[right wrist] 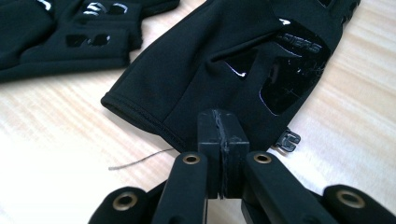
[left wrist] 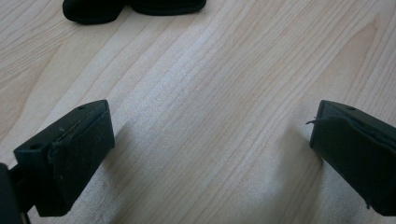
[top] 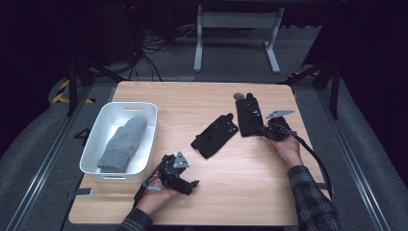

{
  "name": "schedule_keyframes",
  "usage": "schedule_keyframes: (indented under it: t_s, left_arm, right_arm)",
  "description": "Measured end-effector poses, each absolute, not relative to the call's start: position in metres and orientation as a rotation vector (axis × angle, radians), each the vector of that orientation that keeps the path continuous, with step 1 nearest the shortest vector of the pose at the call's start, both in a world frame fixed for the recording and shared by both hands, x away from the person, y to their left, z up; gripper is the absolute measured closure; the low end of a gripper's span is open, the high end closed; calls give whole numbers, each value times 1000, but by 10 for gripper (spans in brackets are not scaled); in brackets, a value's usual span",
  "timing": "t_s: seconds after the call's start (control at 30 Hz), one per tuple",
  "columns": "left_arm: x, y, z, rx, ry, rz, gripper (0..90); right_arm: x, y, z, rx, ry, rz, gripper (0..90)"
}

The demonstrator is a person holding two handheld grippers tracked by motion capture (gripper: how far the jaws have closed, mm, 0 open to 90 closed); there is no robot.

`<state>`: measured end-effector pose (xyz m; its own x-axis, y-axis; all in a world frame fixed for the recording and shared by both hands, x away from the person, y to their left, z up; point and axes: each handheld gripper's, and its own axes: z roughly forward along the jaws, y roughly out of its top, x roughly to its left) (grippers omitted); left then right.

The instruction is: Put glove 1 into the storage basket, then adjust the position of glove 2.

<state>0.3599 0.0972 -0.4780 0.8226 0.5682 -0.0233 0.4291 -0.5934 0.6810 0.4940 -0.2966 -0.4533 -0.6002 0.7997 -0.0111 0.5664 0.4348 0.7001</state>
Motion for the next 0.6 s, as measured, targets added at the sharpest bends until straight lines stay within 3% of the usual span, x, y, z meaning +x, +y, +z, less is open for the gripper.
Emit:
schedule_keyframes:
  t_s: [0.6]
  left_arm:
    - [360, 97, -478, 2295, 727, 254, 2]
  right_arm:
    - [456, -307, -453, 1133, 2398, 951, 899]
